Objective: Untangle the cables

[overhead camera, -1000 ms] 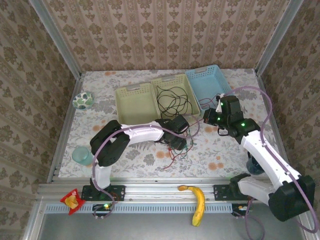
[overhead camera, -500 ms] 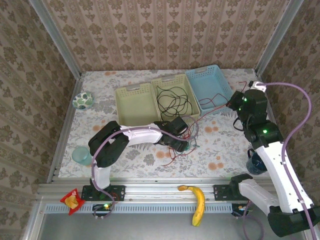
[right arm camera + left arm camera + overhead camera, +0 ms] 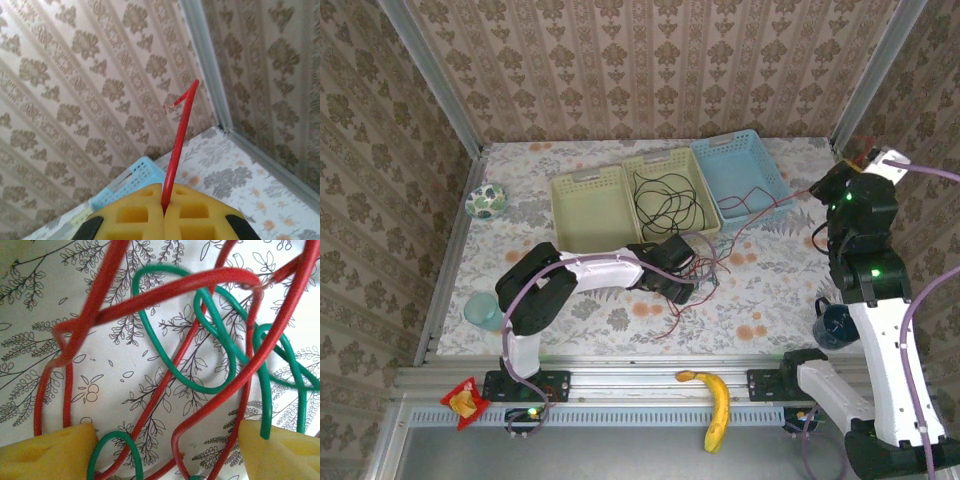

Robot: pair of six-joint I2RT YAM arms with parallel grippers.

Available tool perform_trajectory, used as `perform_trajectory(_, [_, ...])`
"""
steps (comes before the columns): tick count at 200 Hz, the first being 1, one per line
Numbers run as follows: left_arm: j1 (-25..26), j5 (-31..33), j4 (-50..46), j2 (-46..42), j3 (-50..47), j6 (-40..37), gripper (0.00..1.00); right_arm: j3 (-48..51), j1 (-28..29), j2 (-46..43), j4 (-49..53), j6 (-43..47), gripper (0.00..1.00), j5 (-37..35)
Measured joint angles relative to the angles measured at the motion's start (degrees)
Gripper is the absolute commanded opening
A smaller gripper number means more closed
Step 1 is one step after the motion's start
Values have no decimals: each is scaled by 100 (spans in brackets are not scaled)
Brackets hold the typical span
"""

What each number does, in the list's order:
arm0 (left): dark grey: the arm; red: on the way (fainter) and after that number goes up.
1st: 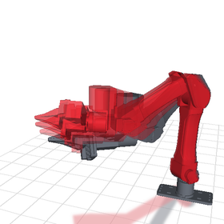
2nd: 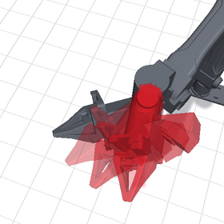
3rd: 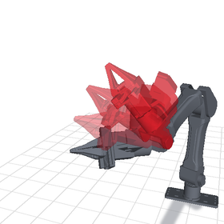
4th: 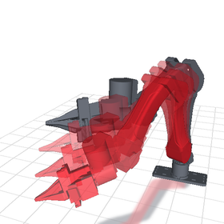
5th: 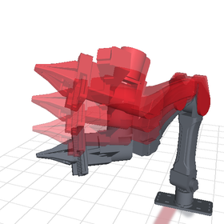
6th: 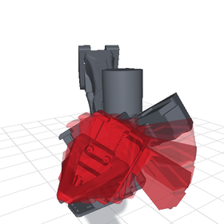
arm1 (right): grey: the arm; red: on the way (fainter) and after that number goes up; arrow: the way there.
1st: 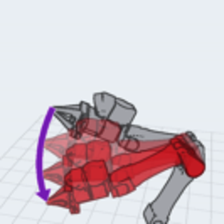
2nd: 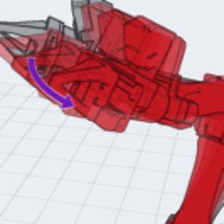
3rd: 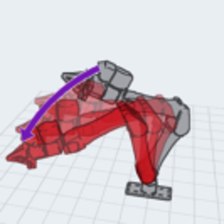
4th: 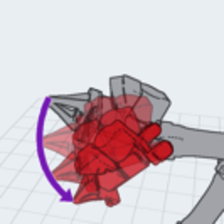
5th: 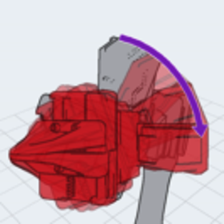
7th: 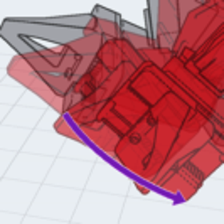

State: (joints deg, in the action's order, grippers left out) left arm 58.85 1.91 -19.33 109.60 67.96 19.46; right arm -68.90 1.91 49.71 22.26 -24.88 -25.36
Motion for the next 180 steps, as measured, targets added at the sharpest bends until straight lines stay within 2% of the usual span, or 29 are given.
perform_trajectory(54, [0, 4, 101, -48, -92, 2, 76, -334, -389, 26, -7, 435, 0, -286])
perform_trajectory(114, [0, 4, 339, -149, -289, 2, 76, -660, -503, 83, -22, 903, 0, -575])
perform_trajectory(180, [-7, -22, 317, -249, -358, -2, 76, -671, -492, 153, -87, 809, 0, 581])
